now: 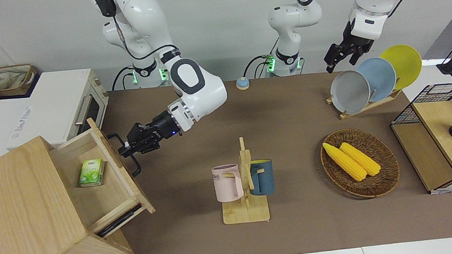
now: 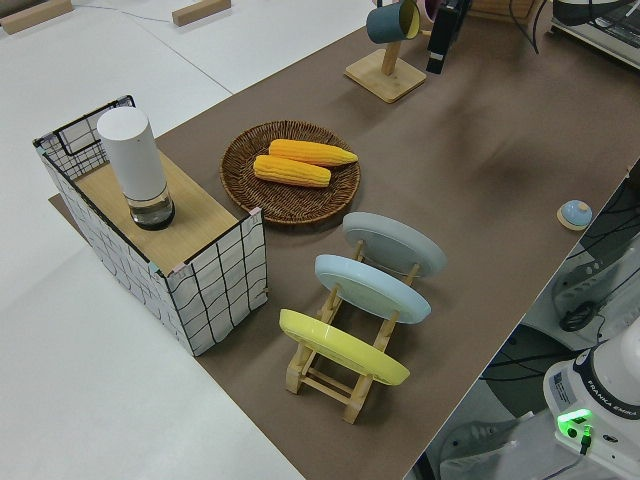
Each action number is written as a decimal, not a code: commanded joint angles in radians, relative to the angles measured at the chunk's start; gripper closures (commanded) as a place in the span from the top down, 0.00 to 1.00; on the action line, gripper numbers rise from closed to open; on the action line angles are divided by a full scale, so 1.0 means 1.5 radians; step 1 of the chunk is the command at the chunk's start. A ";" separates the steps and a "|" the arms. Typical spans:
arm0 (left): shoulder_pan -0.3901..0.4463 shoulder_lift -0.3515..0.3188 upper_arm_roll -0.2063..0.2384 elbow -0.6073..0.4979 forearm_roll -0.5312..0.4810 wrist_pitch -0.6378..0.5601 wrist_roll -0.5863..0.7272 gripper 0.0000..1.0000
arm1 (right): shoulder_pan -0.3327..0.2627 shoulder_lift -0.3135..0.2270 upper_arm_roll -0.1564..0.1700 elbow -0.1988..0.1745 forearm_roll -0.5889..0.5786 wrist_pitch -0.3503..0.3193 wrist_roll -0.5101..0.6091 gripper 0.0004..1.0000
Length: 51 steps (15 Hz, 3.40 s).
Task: Slide drawer open with right arm
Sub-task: 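Pull the handle toward the robot with the right gripper, sliding the drawer out, then open the right gripper and release the drawer handle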
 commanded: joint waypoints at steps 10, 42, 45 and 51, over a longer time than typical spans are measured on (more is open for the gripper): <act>-0.001 -0.006 0.003 0.002 -0.001 -0.011 0.006 0.99 | 0.033 -0.013 0.099 0.020 0.066 -0.153 -0.019 0.00; -0.001 -0.006 0.003 0.002 -0.001 -0.010 0.006 0.99 | 0.107 -0.020 0.108 0.035 0.148 -0.206 0.038 0.99; -0.001 -0.006 0.003 0.002 -0.001 -0.011 0.006 0.99 | 0.123 -0.032 0.092 0.033 0.173 -0.201 0.038 0.99; -0.001 -0.006 0.003 0.002 -0.001 -0.010 0.006 0.99 | 0.107 -0.098 0.056 0.032 0.308 -0.115 0.036 0.99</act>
